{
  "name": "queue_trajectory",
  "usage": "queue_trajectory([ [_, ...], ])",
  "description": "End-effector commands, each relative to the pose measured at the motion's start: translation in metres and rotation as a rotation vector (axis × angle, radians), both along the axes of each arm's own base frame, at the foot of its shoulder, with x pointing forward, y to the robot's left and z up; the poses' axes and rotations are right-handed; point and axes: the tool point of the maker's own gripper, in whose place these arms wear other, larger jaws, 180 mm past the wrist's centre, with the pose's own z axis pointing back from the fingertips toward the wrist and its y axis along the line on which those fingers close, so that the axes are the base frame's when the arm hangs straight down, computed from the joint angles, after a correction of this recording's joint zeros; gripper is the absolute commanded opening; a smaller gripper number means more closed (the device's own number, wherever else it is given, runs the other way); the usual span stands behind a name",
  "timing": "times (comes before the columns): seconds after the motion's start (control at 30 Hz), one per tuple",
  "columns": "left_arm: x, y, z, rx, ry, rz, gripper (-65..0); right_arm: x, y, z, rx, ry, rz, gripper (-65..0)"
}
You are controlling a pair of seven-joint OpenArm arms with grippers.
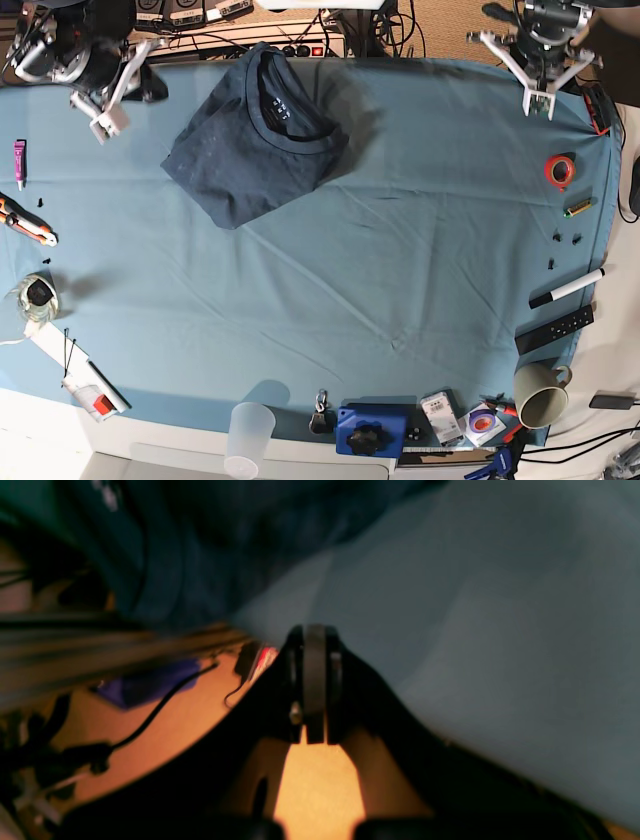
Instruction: Fold the T-shirt properly
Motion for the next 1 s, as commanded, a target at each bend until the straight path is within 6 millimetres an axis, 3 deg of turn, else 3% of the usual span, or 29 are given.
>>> queue_trajectory([
  [0.0,-0.005,0.001,0.003,0.007,0.002,-0.004,-65.0,-0.005,0.000,0.003,0.002,0.000,0.010,-65.0],
  [0.23,-0.047,-0.005,-0.006,-0.034,0.116,0.000,-65.0,-0.068,-0.011,-0.019,-0.076,0.198,-0.003,-65.0],
  [0.37,-0.073,-0.005,-0.024,-0.059,0.210,0.020,-65.0,-0.101,-0.011,-0.030,-0.110,0.289,-0.048,-65.0],
  [0.7,-0.125,0.005,-0.067,-0.072,0.386,0.076,-65.0,-0.137,0.001,-0.040,-0.084,0.390,-0.089,-65.0],
  [0.97,-0.145,0.000,-0.101,-0.156,0.437,0.092,-65.0,-0.192,-0.009,-0.106,-0.069,0.619,-0.126,-65.0],
])
